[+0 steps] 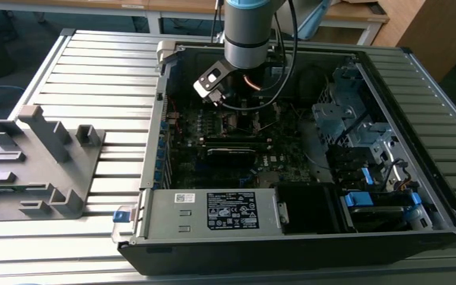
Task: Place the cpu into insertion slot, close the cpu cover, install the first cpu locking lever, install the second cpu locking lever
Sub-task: 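Place the cpu into insertion slot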
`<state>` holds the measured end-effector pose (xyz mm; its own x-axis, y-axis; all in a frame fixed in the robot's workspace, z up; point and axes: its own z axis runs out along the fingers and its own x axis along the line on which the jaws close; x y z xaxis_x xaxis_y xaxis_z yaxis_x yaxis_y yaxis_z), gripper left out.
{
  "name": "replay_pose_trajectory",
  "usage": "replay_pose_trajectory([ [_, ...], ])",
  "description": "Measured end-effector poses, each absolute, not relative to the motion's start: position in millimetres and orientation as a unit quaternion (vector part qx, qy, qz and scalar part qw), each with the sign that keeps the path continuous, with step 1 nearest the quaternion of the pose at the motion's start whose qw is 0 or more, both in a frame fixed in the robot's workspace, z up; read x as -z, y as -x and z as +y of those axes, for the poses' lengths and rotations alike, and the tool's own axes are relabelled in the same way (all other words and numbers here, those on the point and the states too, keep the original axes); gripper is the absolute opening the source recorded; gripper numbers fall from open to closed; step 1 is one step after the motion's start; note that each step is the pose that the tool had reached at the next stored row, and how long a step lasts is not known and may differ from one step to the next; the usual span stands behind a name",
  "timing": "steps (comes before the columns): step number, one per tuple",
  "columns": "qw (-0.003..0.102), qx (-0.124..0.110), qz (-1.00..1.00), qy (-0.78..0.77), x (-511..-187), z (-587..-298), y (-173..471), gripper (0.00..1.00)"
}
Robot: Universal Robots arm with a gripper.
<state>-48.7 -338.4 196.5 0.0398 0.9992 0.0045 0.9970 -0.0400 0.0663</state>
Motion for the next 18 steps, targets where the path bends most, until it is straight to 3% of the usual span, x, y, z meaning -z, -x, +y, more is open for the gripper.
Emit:
replay_pose_trajectory([
  [18,0.022,-0.025,0.693,-0.72,-194.7,-338.2,47.9,0.54],
])
